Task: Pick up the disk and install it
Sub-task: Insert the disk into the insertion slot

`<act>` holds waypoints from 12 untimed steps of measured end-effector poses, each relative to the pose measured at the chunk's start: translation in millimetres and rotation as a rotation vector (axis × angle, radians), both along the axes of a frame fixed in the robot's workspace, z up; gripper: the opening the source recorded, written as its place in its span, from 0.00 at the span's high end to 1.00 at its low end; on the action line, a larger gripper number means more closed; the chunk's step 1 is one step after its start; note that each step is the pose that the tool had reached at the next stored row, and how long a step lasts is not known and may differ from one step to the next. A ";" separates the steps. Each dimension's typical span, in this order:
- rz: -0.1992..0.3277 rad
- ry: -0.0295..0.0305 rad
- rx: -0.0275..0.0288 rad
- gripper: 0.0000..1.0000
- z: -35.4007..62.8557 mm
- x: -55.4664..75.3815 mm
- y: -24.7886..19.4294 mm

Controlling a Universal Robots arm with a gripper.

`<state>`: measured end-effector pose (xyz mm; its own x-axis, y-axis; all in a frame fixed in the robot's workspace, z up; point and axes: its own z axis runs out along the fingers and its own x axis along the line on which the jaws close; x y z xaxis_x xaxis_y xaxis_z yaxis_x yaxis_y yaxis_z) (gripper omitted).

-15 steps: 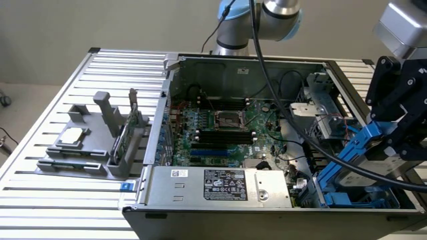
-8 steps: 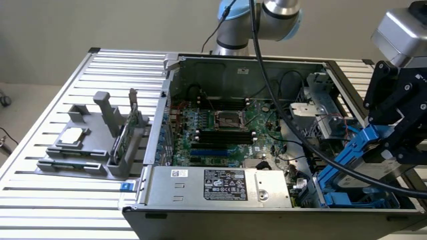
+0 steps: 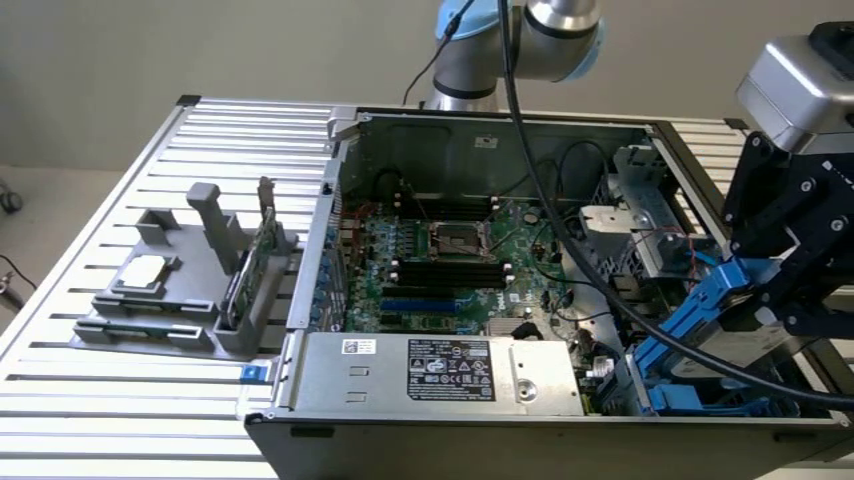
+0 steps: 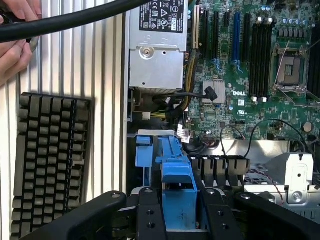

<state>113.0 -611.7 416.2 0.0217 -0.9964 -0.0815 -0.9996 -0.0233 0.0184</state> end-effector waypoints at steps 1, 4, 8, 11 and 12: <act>0.000 0.0009 0.0008 0.67 -0.5 0.1 -0.1; 0.001 0.0028 0.0037 0.66 -0.9 0.2 -0.4; 0.002 0.0036 0.0057 0.59 -1.1 0.4 -0.5; 0.004 0.0036 0.0066 0.59 -1.0 1.6 -0.6; 0.004 0.0036 0.0071 0.59 -1.0 2.5 -0.6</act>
<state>115.5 -612.3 415.1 0.0256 -0.9957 -0.0887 -0.9994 -0.0277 0.0218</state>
